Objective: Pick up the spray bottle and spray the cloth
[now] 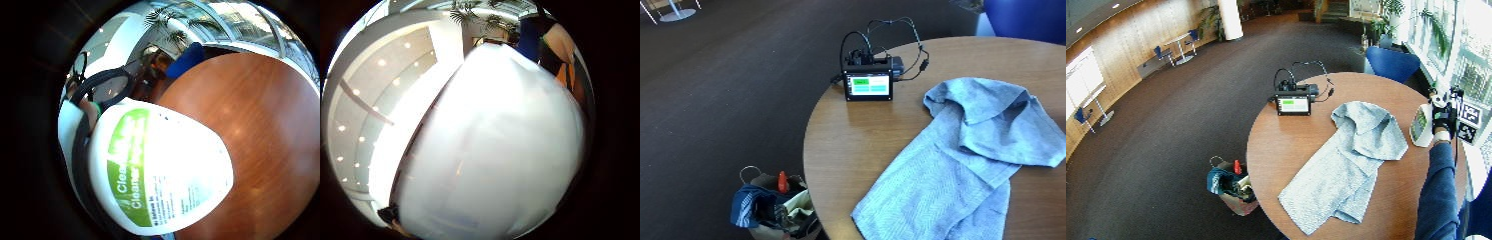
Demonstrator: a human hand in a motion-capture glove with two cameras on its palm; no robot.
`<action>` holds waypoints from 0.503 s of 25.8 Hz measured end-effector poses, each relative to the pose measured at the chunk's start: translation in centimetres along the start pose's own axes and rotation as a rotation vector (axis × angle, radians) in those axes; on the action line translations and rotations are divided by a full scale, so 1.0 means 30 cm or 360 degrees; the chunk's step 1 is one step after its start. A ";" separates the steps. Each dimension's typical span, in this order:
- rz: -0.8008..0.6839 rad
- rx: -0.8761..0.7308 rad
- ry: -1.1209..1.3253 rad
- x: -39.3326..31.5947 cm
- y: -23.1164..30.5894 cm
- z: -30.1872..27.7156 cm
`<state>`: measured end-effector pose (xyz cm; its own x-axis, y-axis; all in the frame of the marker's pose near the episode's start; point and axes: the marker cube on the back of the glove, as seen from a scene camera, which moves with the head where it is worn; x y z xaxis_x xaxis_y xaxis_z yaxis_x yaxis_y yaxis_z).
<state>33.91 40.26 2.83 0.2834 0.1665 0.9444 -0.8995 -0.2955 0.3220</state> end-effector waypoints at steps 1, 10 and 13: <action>0.0015 -0.0016 0.0005 -0.002 0.001 0.008; -0.0179 -0.0356 0.0074 -0.110 0.078 0.022; -0.0253 -0.0470 0.0151 -0.161 0.169 0.039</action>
<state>28.38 36.86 -0.01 0.4081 0.2792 0.8692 -0.9079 0.0238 0.4186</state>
